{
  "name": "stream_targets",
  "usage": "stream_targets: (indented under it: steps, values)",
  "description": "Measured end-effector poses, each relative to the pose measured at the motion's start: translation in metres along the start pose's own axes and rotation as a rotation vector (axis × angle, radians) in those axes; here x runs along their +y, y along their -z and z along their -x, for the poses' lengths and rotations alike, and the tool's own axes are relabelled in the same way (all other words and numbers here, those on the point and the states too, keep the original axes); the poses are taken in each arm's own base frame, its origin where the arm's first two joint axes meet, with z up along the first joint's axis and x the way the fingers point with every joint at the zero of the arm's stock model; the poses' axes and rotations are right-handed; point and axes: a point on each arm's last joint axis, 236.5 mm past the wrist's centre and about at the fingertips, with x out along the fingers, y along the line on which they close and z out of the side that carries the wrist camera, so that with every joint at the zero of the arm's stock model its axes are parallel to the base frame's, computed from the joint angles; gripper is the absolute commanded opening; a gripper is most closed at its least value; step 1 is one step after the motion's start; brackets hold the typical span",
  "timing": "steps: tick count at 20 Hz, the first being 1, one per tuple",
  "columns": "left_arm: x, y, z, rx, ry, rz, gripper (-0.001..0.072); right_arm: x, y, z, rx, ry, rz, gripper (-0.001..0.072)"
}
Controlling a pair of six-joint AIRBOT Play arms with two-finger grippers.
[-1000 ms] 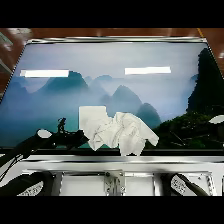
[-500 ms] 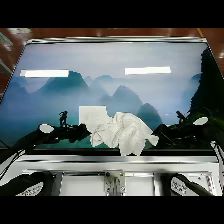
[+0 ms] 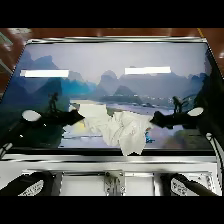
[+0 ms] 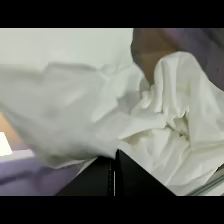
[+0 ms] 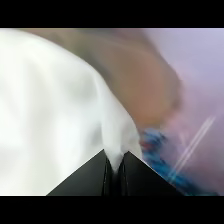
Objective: Fold the shirts.
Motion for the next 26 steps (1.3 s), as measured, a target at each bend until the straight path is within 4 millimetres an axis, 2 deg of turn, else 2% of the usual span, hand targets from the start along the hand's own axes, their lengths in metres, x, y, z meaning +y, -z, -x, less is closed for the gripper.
stream_targets:
  steps: [2,3,4,6,8,10,12,13,14,16,18,19,22,26]
  values:
    - [-0.025,-0.051,0.044,-0.101,-0.002,-0.123,0.0037,0.045,-0.047,0.046,-0.167,-0.027,0.18,0.0077]
    - [-0.049,-0.086,0.08,-0.196,0.001,-0.209,0.0037,0.075,-0.073,0.082,-0.283,-0.038,0.287,0.0076]
    - [-0.08,-0.119,0.122,-0.31,0.004,-0.309,0.0037,0.109,-0.096,0.125,-0.414,-0.046,0.39,0.0076]
    - [-0.156,-0.162,0.22,-0.552,0.014,-0.516,0.0037,0.177,-0.119,0.218,-0.674,-0.061,0.565,0.0076]
    - [-0.235,-0.169,0.318,-0.779,0.031,-0.706,0.0038,0.244,-0.114,0.319,-0.934,-0.08,0.717,0.0077]
    - [-0.3,-0.149,0.403,-0.98,0.044,-0.86,0.0039,0.297,-0.083,0.407,-1.15,-0.1,0.837,0.0077]
    - [-0.34,-0.118,0.459,-1.119,0.051,-0.963,0.0039,0.327,-0.046,0.464,-1.282,-0.102,0.913,0.0077]
    - [-0.35,-0.106,0.476,-1.163,0.043,-0.99,0.0039,0.335,-0.031,0.482,-1.321,-0.093,0.937,0.0077]
    - [-0.354,-0.096,0.491,-1.203,0.024,-1.003,0.0039,0.339,-0.015,0.496,-1.35,-0.074,0.956,0.0077]
    - [-0.353,-0.084,0.508,-1.248,-0.022,-1.001,0.0039,0.337,0.005,0.51,-1.369,-0.019,0.969,0.0077]
    - [-0.345,-0.076,0.512,-1.247,-0.071,-0.991,0.0039,0.325,0.016,0.509,-1.337,0.044,0.954,0.0077]
    - [-0.338,-0.072,0.51,-1.228,-0.103,-0.987,0.0039,0.316,0.018,0.502,-1.294,0.079,0.937,0.0077]
    - [-0.307,-0.066,0.491,-1.107,-0.215,-0.965,0.0039,0.28,0.016,0.467,-1.102,0.172,0.865,0.0077]
    - [-0.231,-0.072,0.451,-0.86,-0.423,-0.862,0.0039,0.199,0.001,0.392,-0.705,0.316,0.666,0.0077]
